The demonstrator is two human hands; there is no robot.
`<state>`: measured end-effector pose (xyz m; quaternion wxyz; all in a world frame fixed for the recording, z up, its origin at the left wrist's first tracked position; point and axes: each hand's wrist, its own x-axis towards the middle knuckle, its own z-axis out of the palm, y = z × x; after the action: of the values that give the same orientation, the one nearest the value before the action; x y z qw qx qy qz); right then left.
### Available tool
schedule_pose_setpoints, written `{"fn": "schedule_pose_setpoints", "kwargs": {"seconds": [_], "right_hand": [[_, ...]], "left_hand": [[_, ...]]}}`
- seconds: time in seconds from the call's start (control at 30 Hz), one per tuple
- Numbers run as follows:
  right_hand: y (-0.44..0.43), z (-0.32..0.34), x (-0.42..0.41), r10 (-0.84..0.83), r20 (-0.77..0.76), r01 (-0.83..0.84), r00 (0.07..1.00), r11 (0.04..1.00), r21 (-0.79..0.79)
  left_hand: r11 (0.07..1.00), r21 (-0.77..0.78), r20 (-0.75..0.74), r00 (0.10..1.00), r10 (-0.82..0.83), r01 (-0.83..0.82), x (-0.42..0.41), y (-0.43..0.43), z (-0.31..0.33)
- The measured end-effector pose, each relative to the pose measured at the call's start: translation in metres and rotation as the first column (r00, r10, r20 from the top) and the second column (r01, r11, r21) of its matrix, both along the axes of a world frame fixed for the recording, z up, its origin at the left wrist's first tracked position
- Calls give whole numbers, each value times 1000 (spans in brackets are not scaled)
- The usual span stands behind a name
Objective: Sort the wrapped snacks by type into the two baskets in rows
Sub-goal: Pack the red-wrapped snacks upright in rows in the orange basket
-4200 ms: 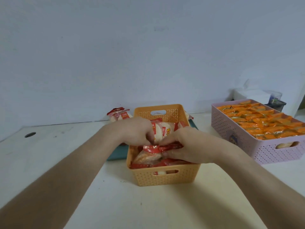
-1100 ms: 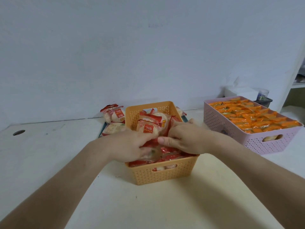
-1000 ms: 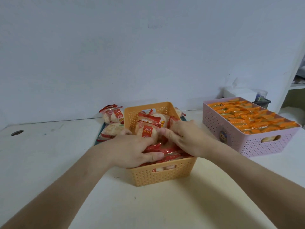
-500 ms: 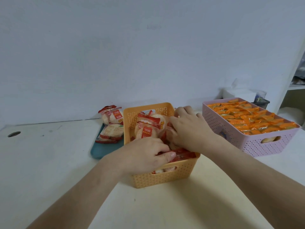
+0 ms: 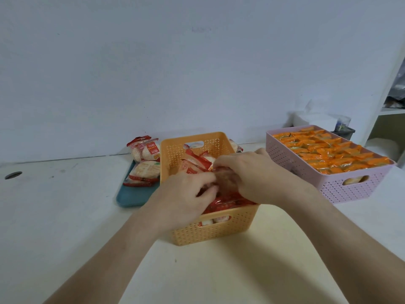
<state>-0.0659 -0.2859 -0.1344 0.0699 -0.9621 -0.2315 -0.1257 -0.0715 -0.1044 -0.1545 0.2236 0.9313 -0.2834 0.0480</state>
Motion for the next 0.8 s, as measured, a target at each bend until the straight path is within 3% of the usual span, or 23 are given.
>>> {"fn": "schedule_pose_setpoints", "kwargs": {"seconds": [0.1, 0.27, 0.4, 0.5, 0.6, 0.7, 0.8], "right_hand": [[4, -6, 0, -3, -24, 3, 1000, 1000, -18], [2, -1, 0, -6, -226, 1, 974, 1000, -22], [-4, 6, -2, 27, -361, -38, 932, 999, -22], [-7, 6, -11, 69, -561, -66, 825, 997, 26], [-2, -8, -21, 17, -406, -52, 914, 996, -75], [5, -25, -30, -36, -142, 19, 989, 993, -119], [2, -28, -31, -22, -100, 6, 995, 987, -160]], "left_hand": [[987, 72, 107, 985, 132, -140, -3, -2, 1], [939, 233, 184, 959, 213, -254, 1, -4, -5], [945, 249, 155, 972, 176, -211, 1, -2, -6], [980, 160, 98, 989, 107, -122, -2, -1, 1], [980, 172, 75, 993, 87, -99, -5, -1, 4], [922, 376, 62, 995, 77, -95, -6, -3, 5], [837, 546, -4, 1000, 21, -15, -4, -8, 14]]}}
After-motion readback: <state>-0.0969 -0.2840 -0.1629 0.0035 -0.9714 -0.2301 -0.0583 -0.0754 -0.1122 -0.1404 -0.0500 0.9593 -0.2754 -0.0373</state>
